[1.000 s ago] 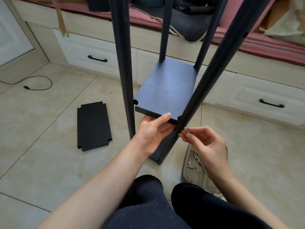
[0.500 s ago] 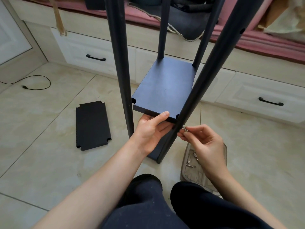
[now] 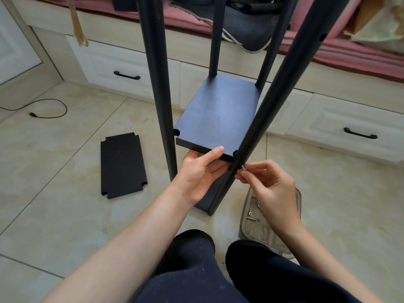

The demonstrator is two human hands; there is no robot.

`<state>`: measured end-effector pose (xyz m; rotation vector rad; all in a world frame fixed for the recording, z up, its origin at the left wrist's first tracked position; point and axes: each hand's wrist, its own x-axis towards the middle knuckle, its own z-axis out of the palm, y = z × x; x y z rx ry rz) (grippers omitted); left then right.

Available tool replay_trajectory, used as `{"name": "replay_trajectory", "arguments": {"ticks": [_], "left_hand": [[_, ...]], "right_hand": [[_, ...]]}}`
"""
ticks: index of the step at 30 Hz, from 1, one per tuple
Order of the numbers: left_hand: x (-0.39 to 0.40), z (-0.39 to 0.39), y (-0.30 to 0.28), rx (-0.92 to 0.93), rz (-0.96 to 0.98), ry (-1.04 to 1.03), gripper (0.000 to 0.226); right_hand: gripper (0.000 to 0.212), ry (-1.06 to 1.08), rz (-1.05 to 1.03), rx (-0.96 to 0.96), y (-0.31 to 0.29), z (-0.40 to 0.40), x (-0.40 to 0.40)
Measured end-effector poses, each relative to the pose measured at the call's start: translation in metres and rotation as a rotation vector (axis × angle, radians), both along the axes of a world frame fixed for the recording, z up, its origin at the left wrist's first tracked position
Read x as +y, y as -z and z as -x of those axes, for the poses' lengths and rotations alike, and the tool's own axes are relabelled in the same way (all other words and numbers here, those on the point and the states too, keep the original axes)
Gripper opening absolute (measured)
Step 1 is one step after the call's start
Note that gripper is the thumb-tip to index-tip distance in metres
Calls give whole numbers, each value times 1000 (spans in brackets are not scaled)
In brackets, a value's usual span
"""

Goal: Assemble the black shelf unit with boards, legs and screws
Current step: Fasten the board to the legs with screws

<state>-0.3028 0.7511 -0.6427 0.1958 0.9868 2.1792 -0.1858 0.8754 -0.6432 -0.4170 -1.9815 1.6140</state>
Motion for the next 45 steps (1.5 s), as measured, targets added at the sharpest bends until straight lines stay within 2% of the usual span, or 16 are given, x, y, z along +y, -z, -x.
{"name": "replay_trajectory", "arguments": {"ticks": [5,9,11,15,19,25,34,45], "left_hand": [[0,0,-2,-7,4,-3,22],[0,0,-3,-7,22,-13,23],[0,0,-3,-4,27,-16,23],[0,-1,-2,-2,35,-17,22],[-1,-2,-1,3,50,-15,26],[-1,-1,-1,-2,52,-15,25],[7,-12,-9,-2,121,-125,23],[7,-13,-8,10,167,-109,32]], "right_hand": [[10,34,-54,-69,0,0,9],[12,15,-117,-87,-1,3,10],[12,27,-81,-117,-2,6,14],[37,-13,24,-155,-6,10,22],[57,-220,4,-158,-13,15,33],[48,-404,66,-196,-19,22,40],[47,-349,160,-179,-21,23,42],[41,-309,172,-188,-17,23,43]]}}
